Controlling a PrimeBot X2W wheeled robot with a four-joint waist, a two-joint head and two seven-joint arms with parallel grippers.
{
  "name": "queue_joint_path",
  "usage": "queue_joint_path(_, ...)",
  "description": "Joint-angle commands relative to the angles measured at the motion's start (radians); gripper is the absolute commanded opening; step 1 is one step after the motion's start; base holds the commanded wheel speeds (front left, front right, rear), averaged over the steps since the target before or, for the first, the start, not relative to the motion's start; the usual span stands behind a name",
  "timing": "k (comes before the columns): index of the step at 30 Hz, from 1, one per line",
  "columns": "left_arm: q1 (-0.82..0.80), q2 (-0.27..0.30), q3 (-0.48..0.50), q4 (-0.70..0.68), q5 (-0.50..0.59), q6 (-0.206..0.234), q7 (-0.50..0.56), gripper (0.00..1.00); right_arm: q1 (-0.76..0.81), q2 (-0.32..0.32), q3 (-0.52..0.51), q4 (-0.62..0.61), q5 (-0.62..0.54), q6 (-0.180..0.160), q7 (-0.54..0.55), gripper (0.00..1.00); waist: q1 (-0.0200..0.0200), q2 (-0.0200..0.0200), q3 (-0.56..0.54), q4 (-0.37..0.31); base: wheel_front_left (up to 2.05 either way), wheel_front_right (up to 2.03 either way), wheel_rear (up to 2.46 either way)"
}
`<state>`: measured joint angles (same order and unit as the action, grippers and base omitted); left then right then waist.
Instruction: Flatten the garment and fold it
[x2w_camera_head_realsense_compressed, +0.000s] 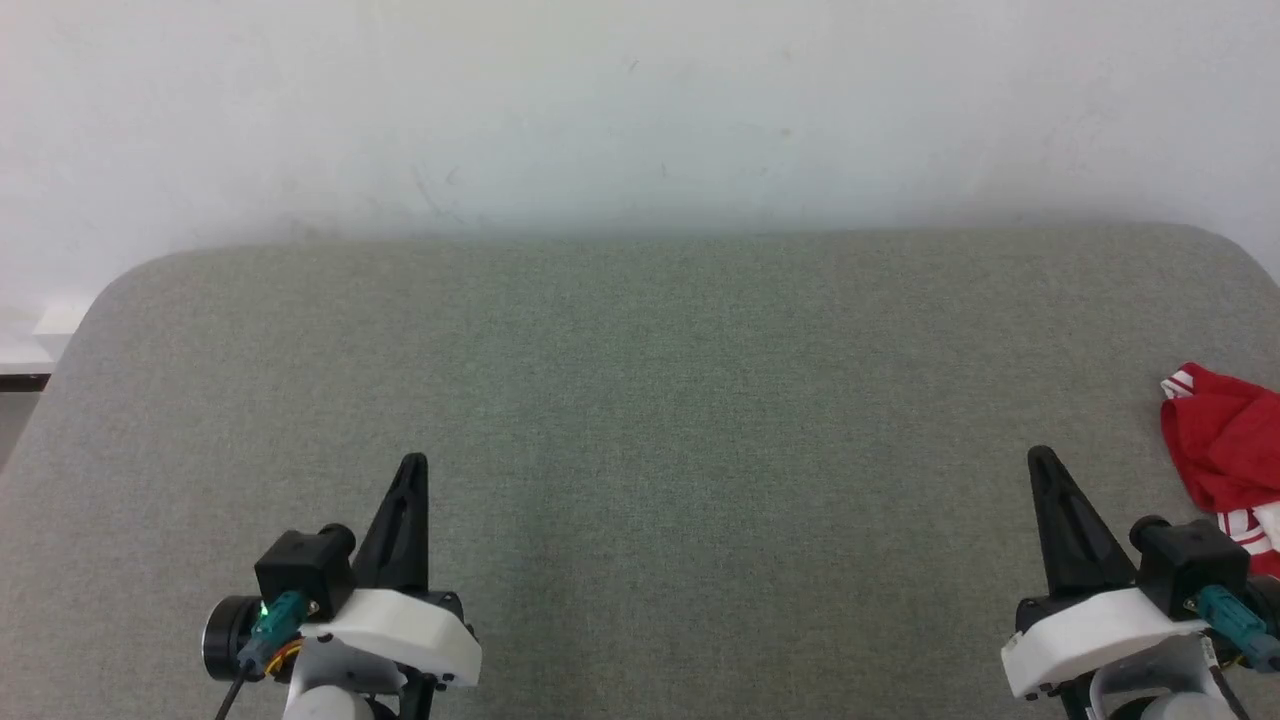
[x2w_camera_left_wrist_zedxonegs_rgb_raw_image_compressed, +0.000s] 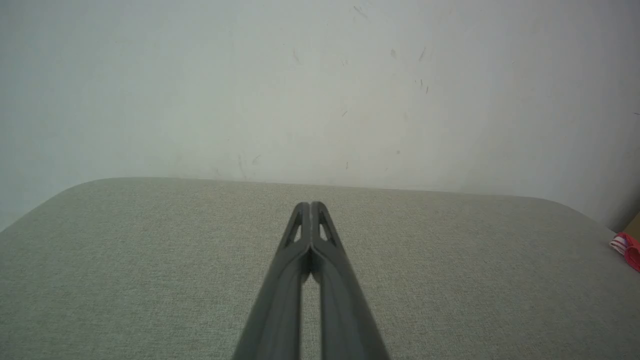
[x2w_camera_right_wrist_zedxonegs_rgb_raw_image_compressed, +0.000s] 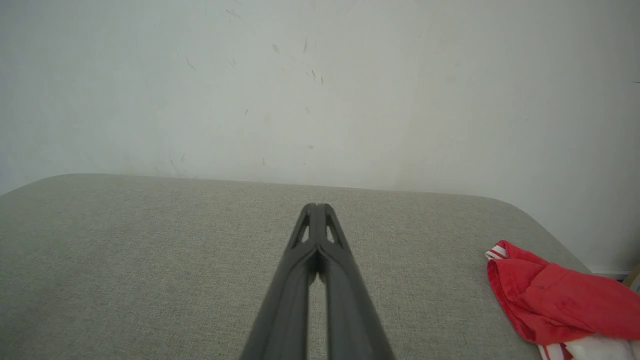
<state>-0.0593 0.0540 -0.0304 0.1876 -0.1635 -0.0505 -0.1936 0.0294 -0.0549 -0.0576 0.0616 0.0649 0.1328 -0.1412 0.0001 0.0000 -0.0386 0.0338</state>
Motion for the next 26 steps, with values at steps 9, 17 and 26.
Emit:
queue_joint_path(9,0.019,-0.001,0.006,-0.026,0.028,0.010,0.023,0.00,-0.009,0.002,0.010,-0.012,-0.017,-0.001,0.018,0.00,-0.0001,0.0000,0.004,-0.004,0.00,0.00,0.00)
queue_joint_path(17,0.023,-0.001,0.009,-0.042,0.041,0.014,0.039,0.00,-0.011,0.002,0.015,-0.017,-0.022,-0.001,0.030,0.00,-0.0001,0.0000,0.007,-0.006,0.00,0.00,0.00)
queue_joint_path(26,0.027,-0.002,0.011,-0.059,0.056,0.019,0.058,0.00,-0.013,0.002,0.020,-0.022,-0.027,-0.001,0.043,0.00,-0.0001,0.0000,0.011,-0.010,0.00,0.00,0.00)
